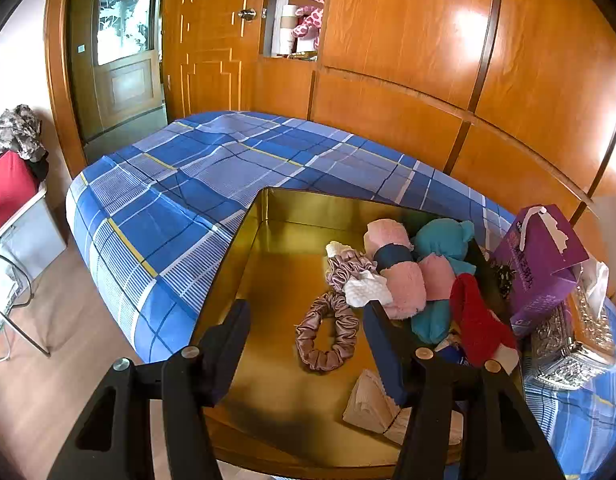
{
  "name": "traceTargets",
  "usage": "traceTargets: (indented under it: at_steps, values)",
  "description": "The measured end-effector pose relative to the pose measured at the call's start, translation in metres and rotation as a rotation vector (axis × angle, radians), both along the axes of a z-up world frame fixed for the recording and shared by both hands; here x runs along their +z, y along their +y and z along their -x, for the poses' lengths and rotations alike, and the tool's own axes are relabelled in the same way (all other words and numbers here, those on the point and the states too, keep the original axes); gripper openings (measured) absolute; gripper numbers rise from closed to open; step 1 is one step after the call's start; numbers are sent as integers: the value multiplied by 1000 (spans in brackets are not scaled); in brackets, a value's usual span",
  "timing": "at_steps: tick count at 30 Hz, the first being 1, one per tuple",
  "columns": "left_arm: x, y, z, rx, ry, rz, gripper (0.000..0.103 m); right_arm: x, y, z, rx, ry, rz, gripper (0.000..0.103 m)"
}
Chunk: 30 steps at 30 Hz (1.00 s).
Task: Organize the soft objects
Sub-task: 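Grasp the white pad with the right gripper and lift it, then carry the white pad into the gold tray and open the right gripper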
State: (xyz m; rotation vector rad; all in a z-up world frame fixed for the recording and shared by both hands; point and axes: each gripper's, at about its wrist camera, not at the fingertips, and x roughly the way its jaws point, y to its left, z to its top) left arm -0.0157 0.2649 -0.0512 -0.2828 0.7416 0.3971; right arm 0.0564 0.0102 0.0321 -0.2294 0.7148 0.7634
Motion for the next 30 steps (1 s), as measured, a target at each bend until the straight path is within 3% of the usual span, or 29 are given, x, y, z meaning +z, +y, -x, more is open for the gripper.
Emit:
traceTargets:
  at_steps: [7,14,21,26,30]
  values:
    - [0,-1,2,1,-8,0,59,-56,67,-7,120,148,74,50]
    - [-2,-1,2,2,-5,-6,59,-95,105,-19,122,205,159,52]
    - [-3,-3,2,-1,-2,-8,59,-108,111,-23,103,259,165,60]
    - [-1,-3,2,3,-8,-16,61,-102,106,-20,94,249,146,77]
    - [0,-3,3,4,-13,-23,61,-93,99,-18,75,232,129,77]
